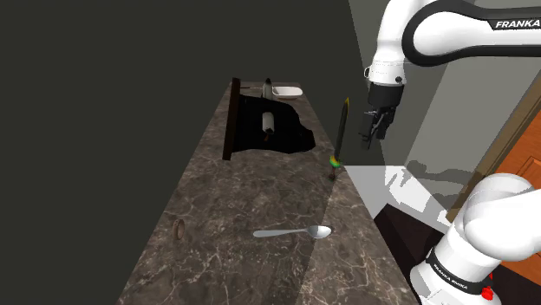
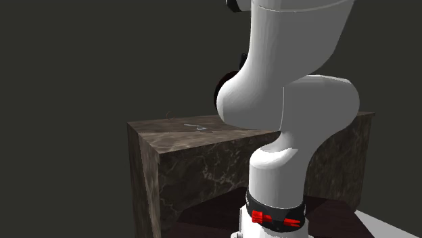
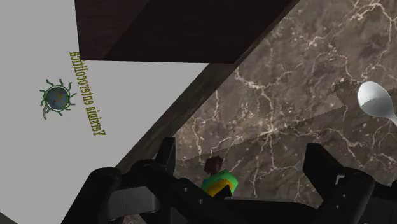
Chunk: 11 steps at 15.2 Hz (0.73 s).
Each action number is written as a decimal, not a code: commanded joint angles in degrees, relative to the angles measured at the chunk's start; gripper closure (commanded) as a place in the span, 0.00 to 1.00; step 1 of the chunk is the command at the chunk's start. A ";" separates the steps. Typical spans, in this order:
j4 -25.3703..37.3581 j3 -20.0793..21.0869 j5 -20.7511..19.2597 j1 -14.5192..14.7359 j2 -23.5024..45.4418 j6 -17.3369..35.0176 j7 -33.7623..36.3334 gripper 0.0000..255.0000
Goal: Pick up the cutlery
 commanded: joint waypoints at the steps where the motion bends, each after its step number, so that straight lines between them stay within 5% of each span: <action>1: 0.00 0.00 0.00 0.00 0.00 0.00 0.00 0.00; 11: -6.52 6.42 7.54 8.80 6.02 19.05 -4.56 0.00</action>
